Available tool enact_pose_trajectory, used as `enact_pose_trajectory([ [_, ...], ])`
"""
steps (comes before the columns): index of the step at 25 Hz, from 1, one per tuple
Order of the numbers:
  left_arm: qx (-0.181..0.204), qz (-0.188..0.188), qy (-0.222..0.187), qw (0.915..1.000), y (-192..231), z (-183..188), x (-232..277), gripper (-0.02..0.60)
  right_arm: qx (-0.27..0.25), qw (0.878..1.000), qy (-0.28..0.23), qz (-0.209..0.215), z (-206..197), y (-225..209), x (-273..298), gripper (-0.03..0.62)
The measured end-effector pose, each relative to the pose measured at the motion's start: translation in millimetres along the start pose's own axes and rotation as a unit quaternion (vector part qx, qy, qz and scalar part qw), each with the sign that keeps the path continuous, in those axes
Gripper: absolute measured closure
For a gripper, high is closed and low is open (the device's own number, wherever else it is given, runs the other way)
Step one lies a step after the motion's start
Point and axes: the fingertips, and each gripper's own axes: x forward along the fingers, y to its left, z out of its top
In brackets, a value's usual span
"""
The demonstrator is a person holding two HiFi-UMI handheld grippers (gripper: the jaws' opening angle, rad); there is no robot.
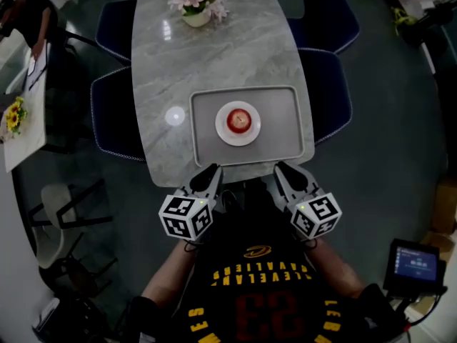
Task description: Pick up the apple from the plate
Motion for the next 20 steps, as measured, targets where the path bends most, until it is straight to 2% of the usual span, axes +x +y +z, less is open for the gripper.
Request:
enact_pose_trajectory([
  [4, -0.011, 0.029, -0.008, 0.9995, 18.8, 5.3, 12.5, 0.548, 0.018, 0.999, 0.017, 0.033, 0.4, -17.6, 30.3, 0.563],
  [6, -0.024, 0.040, -0.010, 0.9988, 26.9, 9.8, 20.4, 0.526, 0.022, 0.998, 0.025, 0.046, 3.5, -25.8, 45.2, 0.563],
  [10, -0.092, 0.049, -0.002, 0.9946, 44.4, 13.0, 43.3, 0.506, 0.036, 0.997, 0.044, 0.060, 8.9, -50.6, 71.1, 0.562],
  [15, -0.181, 0.047, 0.016, 0.9822, 67.9, 10.3, 69.2, 0.503, 0.070, 0.990, 0.086, 0.090, 6.4, -73.9, 94.5, 0.563],
  [17, -0.205, 0.045, 0.021, 0.9775, 73.4, 9.9, 77.8, 0.503, 0.084, 0.987, 0.100, 0.098, 5.6, -82.2, 101.2, 0.563],
  [20, -0.215, 0.054, 0.030, 0.9746, 79.9, 8.8, 90.7, 0.503, 0.107, 0.980, 0.127, 0.108, -0.2, -95.1, 112.5, 0.563],
])
